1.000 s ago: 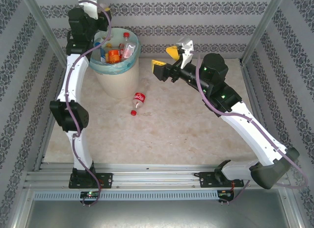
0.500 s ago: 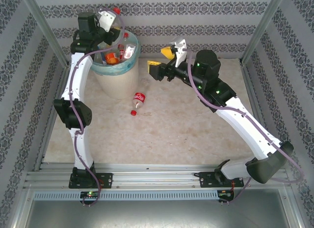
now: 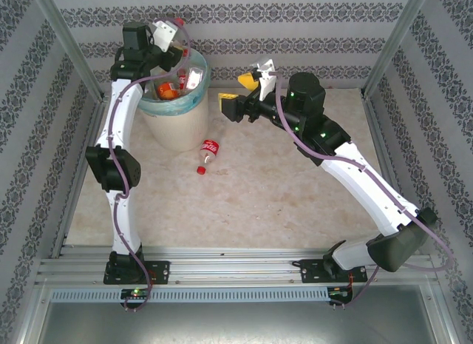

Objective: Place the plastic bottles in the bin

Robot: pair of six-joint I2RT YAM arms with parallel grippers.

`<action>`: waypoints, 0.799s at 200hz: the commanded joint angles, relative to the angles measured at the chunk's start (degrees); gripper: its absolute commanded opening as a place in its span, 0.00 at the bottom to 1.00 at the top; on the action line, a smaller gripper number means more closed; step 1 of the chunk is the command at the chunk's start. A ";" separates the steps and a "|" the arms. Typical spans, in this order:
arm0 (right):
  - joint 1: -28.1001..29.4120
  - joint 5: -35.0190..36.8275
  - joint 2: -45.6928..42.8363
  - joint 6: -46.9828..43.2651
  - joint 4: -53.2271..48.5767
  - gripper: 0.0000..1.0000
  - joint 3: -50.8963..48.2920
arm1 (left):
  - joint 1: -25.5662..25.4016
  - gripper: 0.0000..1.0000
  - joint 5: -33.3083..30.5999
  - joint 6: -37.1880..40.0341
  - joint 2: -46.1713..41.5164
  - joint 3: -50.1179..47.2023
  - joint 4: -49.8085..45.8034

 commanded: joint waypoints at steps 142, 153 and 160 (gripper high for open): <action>0.64 -1.09 1.20 1.85 -0.15 0.84 1.78 | 5.33 0.17 5.38 -23.23 -14.23 -31.44 30.17; 0.77 -1.26 1.47 2.05 0.02 0.83 2.11 | 5.02 0.17 5.00 -21.69 -15.02 -29.96 29.31; 0.85 -1.30 1.56 2.12 0.12 0.83 2.20 | 4.80 0.17 4.72 -20.78 -15.75 -29.50 29.07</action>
